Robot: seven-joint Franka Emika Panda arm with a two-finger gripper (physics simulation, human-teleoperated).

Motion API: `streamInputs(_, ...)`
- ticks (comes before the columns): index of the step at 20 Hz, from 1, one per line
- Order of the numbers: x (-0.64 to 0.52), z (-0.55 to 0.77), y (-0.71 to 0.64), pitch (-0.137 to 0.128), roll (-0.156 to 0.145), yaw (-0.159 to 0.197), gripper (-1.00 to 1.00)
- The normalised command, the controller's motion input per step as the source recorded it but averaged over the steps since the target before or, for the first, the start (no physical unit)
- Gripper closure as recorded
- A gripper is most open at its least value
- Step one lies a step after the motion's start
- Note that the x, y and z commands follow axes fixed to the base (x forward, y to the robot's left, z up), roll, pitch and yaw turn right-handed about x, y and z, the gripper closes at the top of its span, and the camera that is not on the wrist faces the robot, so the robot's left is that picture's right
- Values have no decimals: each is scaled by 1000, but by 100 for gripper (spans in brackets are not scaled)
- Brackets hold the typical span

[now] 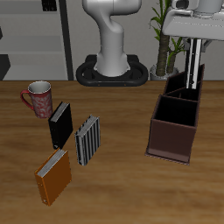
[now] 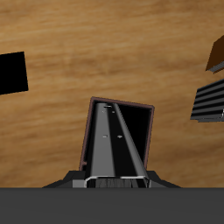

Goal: Place the left striped book into the left desk caddy's right compartment

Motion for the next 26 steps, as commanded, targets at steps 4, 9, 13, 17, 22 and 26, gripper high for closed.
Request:
streamInputs(4, -5, -68, 182, 3, 30, 26, 100)
streamInputs(9, 37, -31, -2, 0, -15, -5, 100)
streamInputs(13, 41, -91, -130, 23, -32, -22, 100)
streamInputs(17, -30, -92, -85, 16, -18, -2, 100)
streamInputs(22, -37, -41, -19, 9, -5, 2, 100)
streamInputs(26, -18, -13, -23, 2, -2, 6, 100)
